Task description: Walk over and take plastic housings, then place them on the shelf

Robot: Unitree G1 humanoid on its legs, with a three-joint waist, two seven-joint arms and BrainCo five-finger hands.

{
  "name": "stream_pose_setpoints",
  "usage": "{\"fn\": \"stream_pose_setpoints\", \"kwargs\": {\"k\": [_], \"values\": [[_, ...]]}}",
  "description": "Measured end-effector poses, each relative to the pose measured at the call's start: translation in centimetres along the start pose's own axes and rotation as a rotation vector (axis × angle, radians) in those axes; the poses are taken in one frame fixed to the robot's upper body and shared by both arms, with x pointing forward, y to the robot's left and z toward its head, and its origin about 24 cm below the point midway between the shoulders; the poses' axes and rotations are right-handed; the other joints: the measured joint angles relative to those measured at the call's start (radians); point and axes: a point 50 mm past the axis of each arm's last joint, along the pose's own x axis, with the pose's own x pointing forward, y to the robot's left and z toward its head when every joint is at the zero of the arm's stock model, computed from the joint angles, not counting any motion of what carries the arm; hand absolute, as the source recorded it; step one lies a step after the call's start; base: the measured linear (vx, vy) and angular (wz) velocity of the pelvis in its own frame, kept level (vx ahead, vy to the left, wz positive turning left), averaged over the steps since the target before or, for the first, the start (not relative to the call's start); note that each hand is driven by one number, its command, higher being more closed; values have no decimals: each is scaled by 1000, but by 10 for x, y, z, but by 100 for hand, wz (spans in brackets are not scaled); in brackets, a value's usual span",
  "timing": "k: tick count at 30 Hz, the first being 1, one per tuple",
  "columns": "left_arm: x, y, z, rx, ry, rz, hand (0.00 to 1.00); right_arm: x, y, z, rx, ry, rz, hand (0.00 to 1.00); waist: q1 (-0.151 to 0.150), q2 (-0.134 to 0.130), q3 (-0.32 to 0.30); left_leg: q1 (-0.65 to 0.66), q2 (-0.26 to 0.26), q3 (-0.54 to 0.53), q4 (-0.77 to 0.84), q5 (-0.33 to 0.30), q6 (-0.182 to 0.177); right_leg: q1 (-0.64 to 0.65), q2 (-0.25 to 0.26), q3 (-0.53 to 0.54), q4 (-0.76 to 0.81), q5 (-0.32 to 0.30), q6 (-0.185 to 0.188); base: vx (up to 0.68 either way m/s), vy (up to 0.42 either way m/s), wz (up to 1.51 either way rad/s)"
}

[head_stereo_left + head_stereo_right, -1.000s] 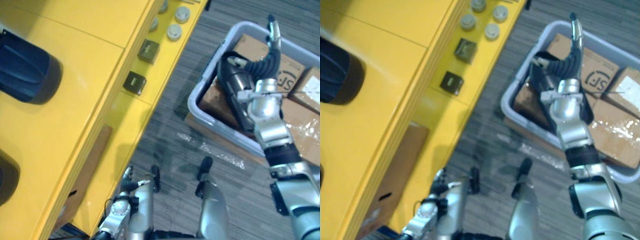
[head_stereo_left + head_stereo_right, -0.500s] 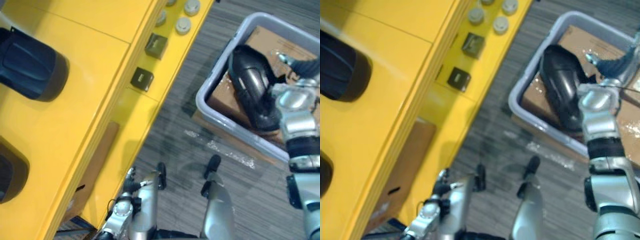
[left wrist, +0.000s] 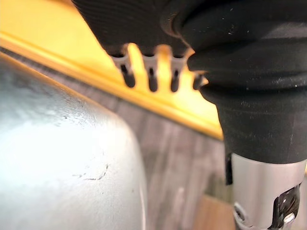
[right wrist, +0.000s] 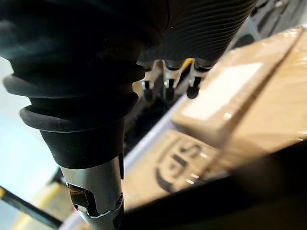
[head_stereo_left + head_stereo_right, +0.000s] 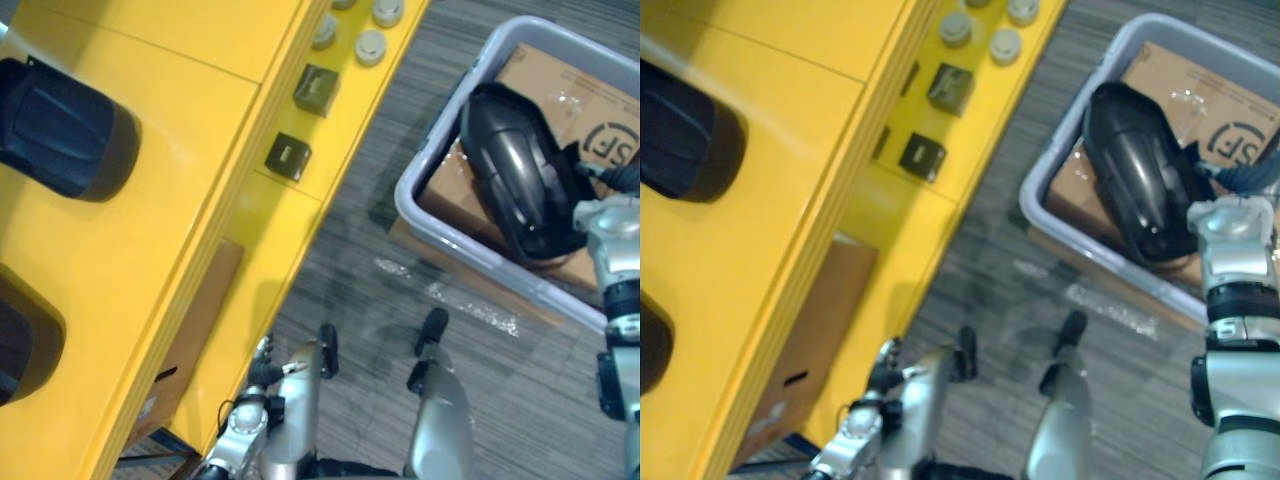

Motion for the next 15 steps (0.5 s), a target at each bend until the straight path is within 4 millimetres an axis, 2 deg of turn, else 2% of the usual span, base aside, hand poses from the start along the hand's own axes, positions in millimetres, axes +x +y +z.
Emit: {"fn": "stream_pose_setpoints", "kwargs": {"k": [7,9,12,13,15], "values": [[0,-1,0,1,0,-6,0,3,-1,-24,-52,99,83,0,4,3,-2,-1,-1,-3,0,0,0,0,-2,-3,2,-2,-1,-23,23,1],[-1,-4,0,10,-2,-22,0,5,-5,-32,-112,119,125,0,9,12,-8,-3,-1,-6,0,0,0,-1,-3,-5,5,-5,-3,0,0,3],[-2,-7,-1,16,0,-36,0,7,-8,-33,-182,108,162,0,14,23,-15,-3,-2,-11,-1,0,0,-1,-5,-10,14,-11,-4,-15,9,5],[-2,-9,-1,15,0,-40,0,8,-10,-34,-216,100,179,100,18,28,-18,-6,-2,-16,-1,0,0,-2,-5,-16,19,-15,-4,-35,20,8],[-2,-9,-1,14,1,-47,0,9,-13,-36,-239,103,188,100,21,32,-22,-10,-2,-23,-1,1,-1,-3,-5,-25,22,-22,-11,-31,13,9]]}}
